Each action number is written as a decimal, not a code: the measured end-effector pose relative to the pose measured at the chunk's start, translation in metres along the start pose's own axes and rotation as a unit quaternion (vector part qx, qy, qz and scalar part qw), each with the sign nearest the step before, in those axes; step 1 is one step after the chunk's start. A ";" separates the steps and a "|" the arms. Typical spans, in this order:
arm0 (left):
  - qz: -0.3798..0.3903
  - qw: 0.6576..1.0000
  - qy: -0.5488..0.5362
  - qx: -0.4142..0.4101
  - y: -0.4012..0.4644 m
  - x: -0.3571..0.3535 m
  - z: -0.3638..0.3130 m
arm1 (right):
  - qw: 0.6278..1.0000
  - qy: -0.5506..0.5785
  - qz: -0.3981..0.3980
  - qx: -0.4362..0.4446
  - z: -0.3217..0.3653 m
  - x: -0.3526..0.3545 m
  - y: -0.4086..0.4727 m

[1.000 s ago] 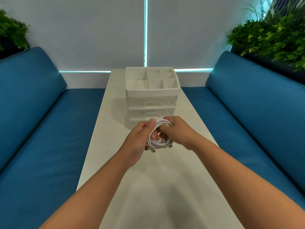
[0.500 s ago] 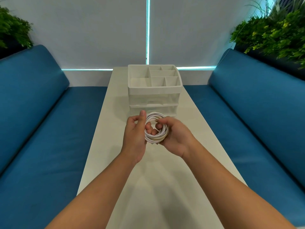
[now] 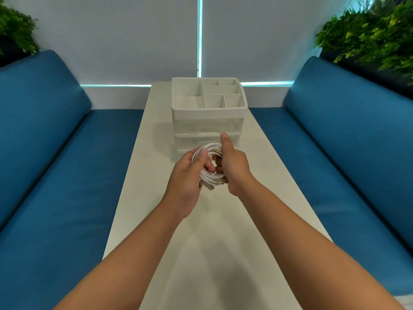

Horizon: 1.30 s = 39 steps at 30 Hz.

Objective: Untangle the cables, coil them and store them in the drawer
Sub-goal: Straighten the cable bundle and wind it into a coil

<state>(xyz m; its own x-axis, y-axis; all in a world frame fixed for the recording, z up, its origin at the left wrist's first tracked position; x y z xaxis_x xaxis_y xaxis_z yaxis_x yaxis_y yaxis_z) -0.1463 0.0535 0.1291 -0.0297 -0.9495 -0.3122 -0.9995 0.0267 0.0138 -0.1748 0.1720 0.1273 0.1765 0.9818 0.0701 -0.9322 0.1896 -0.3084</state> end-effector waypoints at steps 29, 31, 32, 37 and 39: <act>-0.098 0.995 -0.027 0.018 0.006 0.004 0.014 | 0.990 0.125 -0.027 -0.063 -0.027 -0.004 -0.009; -0.087 0.992 -0.083 0.036 0.006 0.002 0.014 | 0.986 0.149 -0.041 -0.054 -0.026 -0.002 -0.008; -0.081 0.990 -0.106 0.042 0.005 0.000 0.014 | 0.986 0.153 -0.045 -0.050 -0.025 -0.001 -0.008; -0.068 0.980 -0.179 0.051 0.001 -0.001 0.015 | 0.985 0.155 -0.051 -0.047 -0.024 -0.002 -0.010; -0.067 0.977 -0.197 0.052 0.001 -0.002 0.014 | 0.986 0.156 -0.050 -0.042 -0.021 -0.003 -0.010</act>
<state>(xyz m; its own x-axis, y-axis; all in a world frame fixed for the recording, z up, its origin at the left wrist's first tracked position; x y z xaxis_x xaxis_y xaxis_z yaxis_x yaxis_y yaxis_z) -0.1471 0.0597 0.1160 0.1229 -0.7527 -0.6468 -0.9889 -0.0384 -0.1433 -0.1589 0.1675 0.1101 0.3675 0.9112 -0.1863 -0.8781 0.2740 -0.3923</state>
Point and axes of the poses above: each hand's wrist, its own y-axis towards the middle knuckle, its own x-axis out of the back of the hand, z = x × y, the point moved 8 cm from there along y, towards the middle knuckle, and after that the axes turned 3 degrees about -y, right-handed, at the moved point
